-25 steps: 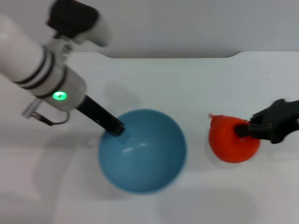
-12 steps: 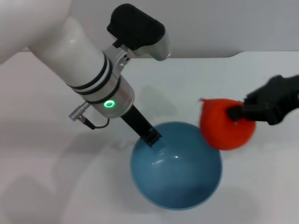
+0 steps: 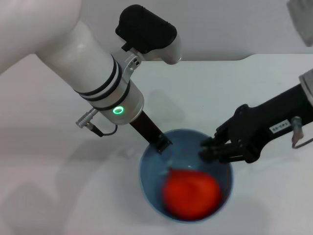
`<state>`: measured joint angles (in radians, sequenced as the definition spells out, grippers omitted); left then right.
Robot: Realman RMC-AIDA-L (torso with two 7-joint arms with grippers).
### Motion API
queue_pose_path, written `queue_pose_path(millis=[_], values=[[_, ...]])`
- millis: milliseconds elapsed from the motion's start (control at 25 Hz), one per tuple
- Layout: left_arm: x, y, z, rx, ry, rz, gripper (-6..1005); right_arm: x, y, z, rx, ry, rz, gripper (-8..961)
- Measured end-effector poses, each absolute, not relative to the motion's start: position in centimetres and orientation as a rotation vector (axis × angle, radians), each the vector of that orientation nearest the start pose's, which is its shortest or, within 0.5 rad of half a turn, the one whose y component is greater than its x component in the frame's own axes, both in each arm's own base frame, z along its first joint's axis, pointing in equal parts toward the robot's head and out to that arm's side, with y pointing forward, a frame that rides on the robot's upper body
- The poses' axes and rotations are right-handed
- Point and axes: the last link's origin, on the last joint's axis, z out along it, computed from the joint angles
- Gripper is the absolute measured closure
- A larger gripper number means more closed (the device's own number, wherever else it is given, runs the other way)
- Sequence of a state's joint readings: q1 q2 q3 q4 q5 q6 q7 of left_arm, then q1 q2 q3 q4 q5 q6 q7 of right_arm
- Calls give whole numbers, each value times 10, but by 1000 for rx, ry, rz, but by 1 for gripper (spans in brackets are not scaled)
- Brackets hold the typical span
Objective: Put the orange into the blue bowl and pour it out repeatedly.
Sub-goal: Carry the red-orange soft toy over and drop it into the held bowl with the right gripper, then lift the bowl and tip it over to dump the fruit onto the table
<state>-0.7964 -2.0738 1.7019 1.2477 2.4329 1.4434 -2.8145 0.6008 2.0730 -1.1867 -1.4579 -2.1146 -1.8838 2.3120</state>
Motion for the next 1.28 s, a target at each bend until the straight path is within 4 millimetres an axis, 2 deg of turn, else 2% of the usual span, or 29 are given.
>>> queue_pose_path(millis=[160, 280, 440, 560, 680, 720, 760, 840, 920, 1040, 1280], values=[[-104, 349, -68, -2737, -830, 512, 1000, 123, 316, 28, -3085, 664, -5, 812], [-104, 349, -68, -2738, -825, 508, 1000, 125, 319, 32, -3058, 690, 12, 700], [-109, 353, -65, -2714, -825, 469, 1000, 135, 329, 53, -2917, 861, 73, 570], [-110, 355, -59, -2695, -786, 371, 1000, 157, 335, 72, -2750, 1057, 62, 517], [-108, 354, -50, -2670, -676, 215, 1000, 186, 334, 86, -2601, 1223, -1, 464], [-107, 355, -43, -2624, -628, 113, 1000, 204, 329, 91, -2535, 1310, -36, 446], [-107, 355, -43, -2624, -628, 113, 1000, 204, 329, 91, -2535, 1310, -36, 446], [-105, 355, -34, -2560, -577, 0, 1000, 218, 324, 92, -2499, 1387, -41, 445], [-103, 352, -29, -2512, -506, -88, 1000, 227, 320, 91, -2479, 1448, -31, 445], [-99, 341, -29, -2448, -310, -182, 1001, 240, 315, 87, -2464, 1529, -23, 445], [-105, 315, -50, -2191, 135, -274, 1000, 260, 309, 83, -2444, 1662, -46, 444]])
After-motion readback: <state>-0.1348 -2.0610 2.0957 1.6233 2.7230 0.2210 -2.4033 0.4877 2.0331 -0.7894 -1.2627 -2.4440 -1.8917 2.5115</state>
